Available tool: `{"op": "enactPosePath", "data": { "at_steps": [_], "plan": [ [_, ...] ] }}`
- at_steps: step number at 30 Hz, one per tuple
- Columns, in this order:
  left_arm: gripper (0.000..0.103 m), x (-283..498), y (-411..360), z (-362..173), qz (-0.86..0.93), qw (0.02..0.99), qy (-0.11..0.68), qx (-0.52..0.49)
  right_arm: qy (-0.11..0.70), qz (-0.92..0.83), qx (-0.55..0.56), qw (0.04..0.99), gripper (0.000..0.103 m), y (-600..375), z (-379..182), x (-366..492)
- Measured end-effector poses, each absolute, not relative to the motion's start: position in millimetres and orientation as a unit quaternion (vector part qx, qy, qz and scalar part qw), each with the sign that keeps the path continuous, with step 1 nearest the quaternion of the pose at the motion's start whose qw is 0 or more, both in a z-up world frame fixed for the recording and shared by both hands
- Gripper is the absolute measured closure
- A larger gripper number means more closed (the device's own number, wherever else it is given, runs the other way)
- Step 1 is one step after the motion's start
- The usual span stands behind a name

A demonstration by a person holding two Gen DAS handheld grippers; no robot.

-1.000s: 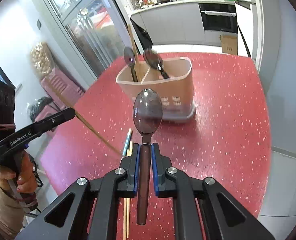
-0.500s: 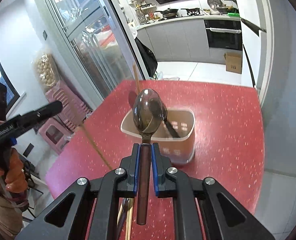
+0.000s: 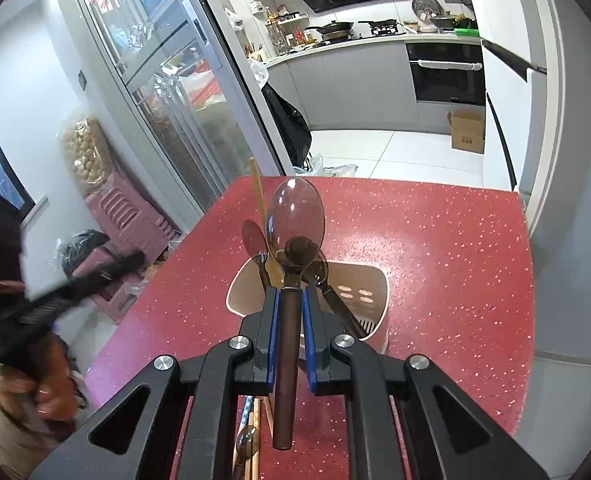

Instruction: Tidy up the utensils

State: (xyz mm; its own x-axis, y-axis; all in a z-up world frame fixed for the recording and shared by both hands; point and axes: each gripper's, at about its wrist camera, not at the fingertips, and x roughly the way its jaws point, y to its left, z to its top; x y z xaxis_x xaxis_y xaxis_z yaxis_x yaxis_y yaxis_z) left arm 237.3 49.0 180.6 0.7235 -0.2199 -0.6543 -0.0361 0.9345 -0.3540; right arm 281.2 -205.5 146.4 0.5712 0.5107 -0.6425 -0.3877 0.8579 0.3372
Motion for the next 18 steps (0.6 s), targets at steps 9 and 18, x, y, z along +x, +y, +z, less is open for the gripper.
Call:
{"op": "enactPosePath", "data": {
  "at_steps": [9,18],
  "plan": [
    [0.0,257.8,74.9,39.7,0.038,0.827,0.509,-0.236,0.401,0.268,0.082,0.872,0.091,-214.1,127.1,266.3],
    [0.0,284.2,55.2,-20.8,0.081,0.807,0.558,-0.175,0.417,0.264,0.1,0.864,0.091,-231.9,110.7,260.6]
  ]
}}
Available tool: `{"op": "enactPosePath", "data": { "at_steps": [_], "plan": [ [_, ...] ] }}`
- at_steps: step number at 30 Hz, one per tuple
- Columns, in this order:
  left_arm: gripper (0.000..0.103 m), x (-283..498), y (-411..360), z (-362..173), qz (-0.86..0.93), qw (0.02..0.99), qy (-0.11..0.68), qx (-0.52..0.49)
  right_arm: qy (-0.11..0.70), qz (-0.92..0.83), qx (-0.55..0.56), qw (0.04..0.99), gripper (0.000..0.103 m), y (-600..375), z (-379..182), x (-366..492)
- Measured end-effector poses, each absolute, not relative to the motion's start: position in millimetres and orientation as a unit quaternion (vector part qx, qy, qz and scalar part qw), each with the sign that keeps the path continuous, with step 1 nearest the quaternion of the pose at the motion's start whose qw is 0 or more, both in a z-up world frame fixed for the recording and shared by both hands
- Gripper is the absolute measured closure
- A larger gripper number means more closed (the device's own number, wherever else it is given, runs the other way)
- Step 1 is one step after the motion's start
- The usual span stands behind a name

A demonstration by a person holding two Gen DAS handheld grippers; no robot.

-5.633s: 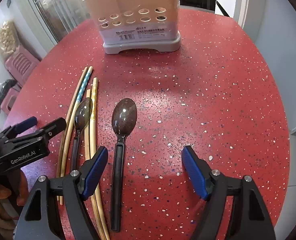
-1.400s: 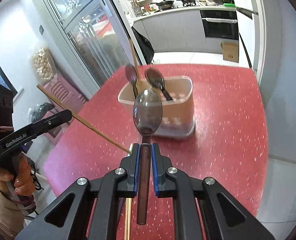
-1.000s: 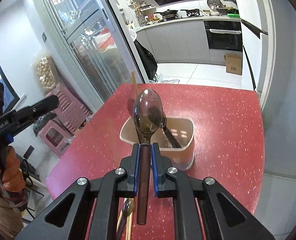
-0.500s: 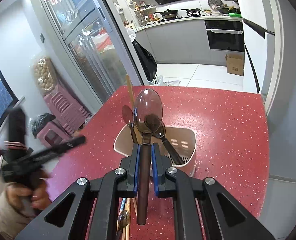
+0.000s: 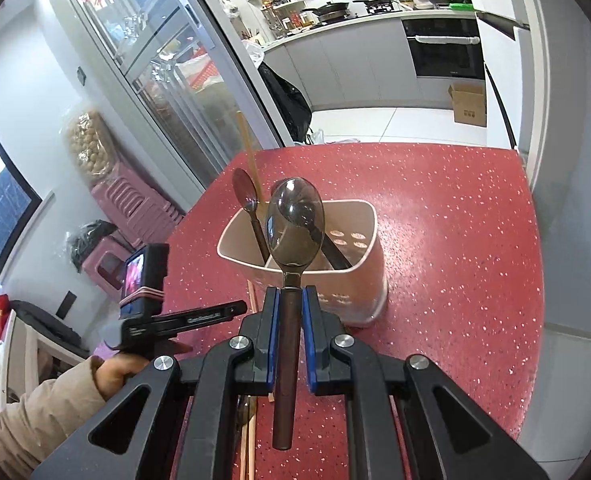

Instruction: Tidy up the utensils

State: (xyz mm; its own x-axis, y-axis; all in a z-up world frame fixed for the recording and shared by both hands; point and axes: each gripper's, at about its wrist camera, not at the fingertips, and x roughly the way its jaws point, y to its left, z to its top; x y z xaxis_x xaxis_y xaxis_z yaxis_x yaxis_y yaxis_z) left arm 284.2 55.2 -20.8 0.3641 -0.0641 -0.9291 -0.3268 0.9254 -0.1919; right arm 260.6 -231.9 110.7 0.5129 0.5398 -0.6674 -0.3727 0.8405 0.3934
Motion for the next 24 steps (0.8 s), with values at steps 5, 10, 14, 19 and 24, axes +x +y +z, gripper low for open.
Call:
{"op": "enactPosePath", "data": {
  "at_steps": [5,10,14,19,24],
  "plan": [
    [0.0,303.5,40.9,-38.2,0.078,0.806,0.561,-0.174,0.422,0.264,0.104,0.861,0.091,-236.3,105.8,259.4],
    [0.007,321.9,24.9,-43.7,0.089,0.808,0.561,-0.156,0.424,0.262,0.107,0.861,0.091,-241.2,103.1,258.8],
    [0.021,338.5,8.1,-46.3,0.096,0.812,0.565,-0.108,0.429,0.259,0.116,0.857,0.091,-243.3,100.1,261.0],
    [0.065,358.5,-21.7,-49.0,0.058,0.815,0.573,-0.065,0.434,0.256,0.115,0.856,0.091,-241.5,96.1,261.0],
    [0.067,353.7,-15.4,-45.9,0.024,0.83,0.546,-0.106,0.431,0.257,0.115,0.857,0.091,-240.7,97.0,262.0]
  ]
}}
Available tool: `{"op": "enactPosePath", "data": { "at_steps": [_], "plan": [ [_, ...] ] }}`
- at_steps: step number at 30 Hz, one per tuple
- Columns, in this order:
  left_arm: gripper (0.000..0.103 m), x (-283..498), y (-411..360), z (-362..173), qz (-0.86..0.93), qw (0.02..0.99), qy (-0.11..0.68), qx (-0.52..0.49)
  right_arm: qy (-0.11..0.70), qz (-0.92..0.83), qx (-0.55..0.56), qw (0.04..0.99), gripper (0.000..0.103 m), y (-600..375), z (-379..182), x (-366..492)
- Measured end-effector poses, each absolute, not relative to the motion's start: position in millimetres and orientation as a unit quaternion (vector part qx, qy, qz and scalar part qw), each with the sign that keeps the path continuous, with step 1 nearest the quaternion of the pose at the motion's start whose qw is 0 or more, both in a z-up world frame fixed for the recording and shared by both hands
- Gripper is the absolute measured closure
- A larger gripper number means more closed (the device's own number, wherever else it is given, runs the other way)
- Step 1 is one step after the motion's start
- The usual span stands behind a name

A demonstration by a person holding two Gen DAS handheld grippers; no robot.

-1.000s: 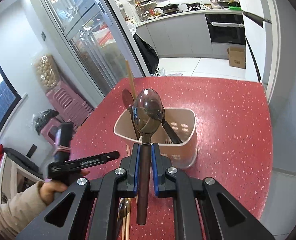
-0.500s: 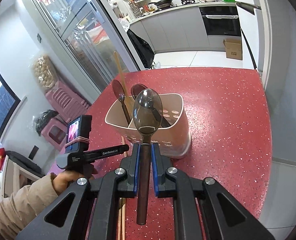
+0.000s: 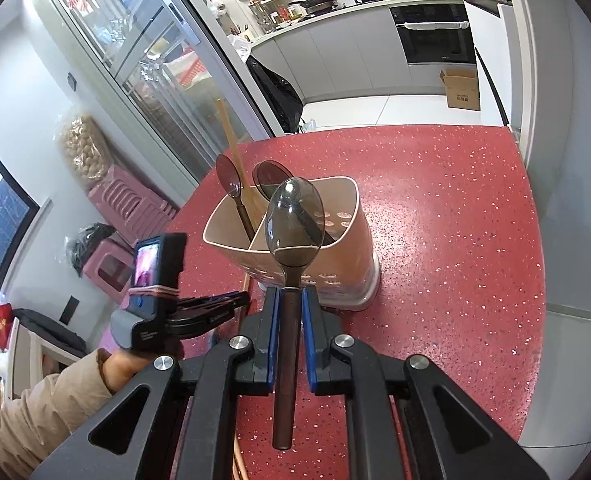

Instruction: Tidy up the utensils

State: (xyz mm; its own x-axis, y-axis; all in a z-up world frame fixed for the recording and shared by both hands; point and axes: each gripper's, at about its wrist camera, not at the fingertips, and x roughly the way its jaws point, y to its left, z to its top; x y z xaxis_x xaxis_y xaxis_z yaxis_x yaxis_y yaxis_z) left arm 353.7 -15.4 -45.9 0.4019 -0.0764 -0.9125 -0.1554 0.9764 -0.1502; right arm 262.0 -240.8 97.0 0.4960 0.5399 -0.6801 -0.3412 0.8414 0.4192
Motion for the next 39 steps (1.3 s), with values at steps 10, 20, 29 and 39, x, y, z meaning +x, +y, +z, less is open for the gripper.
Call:
{"op": "enactPosePath", "data": {
  "at_steps": [10,20,29,39],
  "plan": [
    [0.07,313.9,18.5,12.3,-0.011,0.878,0.446,-0.175,0.417,0.261,0.108,0.864,0.091,-232.9,103.0,261.9],
    [0.075,264.5,40.8,115.4,-0.051,0.911,0.353,-0.208,0.401,0.266,0.104,0.871,0.091,-221.4,118.3,266.8],
    [0.075,255.1,39.4,157.3,-0.071,0.932,0.306,-0.181,0.381,0.278,0.098,0.877,0.091,-211.2,136.7,269.9],
    [0.075,204.8,86.2,95.2,0.041,0.908,0.379,-0.175,0.411,0.302,0.095,0.855,0.091,-202.9,108.1,246.2]
  ]
}}
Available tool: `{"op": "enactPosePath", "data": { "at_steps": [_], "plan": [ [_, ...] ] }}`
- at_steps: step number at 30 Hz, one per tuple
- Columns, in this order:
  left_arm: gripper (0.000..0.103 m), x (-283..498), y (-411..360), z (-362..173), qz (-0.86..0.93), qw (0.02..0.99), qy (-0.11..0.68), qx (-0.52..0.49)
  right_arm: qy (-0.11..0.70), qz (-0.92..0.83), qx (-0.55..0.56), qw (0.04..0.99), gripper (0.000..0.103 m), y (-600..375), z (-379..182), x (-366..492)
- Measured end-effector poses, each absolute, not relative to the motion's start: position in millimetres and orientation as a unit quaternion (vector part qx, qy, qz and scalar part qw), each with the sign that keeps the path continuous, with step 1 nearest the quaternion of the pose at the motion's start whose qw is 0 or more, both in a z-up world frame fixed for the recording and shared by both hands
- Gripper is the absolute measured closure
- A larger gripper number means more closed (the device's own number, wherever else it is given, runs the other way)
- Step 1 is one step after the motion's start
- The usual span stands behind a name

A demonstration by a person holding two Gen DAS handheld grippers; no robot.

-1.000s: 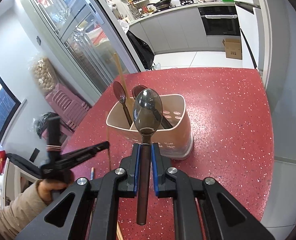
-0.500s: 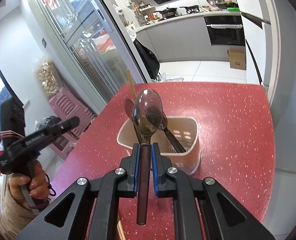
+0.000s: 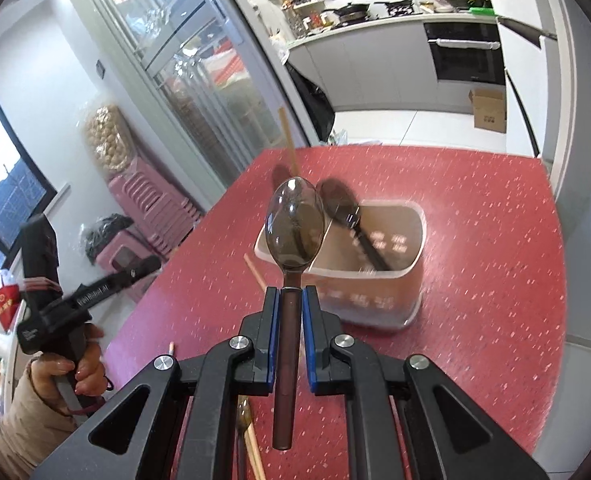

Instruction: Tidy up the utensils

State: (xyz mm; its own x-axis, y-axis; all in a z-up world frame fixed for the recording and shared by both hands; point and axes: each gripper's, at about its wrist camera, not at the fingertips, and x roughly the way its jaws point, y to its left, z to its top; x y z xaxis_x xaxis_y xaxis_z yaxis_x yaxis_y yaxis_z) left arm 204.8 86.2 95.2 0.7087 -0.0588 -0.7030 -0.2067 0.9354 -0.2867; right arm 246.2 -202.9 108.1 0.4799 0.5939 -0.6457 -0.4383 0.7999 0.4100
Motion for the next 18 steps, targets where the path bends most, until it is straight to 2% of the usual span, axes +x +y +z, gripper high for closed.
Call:
{"op": "enactPosePath", "data": {
  "at_steps": [3,5,6,11,18],
  "plan": [
    [0.073,173.0,103.4,71.9,0.075,0.893,0.411,-0.169,0.423,0.316,0.099,0.843,0.091,-195.2,96.3,236.2],
    [0.009,153.2,112.3,52.1,0.098,0.874,0.443,-0.172,0.433,0.325,0.1,0.835,0.091,-186.6,87.9,229.4],
    [0.0,146.9,114.7,44.4,0.107,0.866,0.457,-0.174,0.437,0.328,0.1,0.831,0.091,-182.6,84.0,226.3],
    [0.0,122.4,120.8,-6.6,0.153,0.84,0.485,-0.189,0.458,0.346,0.095,0.813,0.091,-166.7,64.8,206.3],
    [0.001,130.7,115.8,-68.5,0.172,0.807,0.537,-0.177,0.466,0.355,0.091,0.805,0.091,-159.1,56.7,189.4]
  ]
}}
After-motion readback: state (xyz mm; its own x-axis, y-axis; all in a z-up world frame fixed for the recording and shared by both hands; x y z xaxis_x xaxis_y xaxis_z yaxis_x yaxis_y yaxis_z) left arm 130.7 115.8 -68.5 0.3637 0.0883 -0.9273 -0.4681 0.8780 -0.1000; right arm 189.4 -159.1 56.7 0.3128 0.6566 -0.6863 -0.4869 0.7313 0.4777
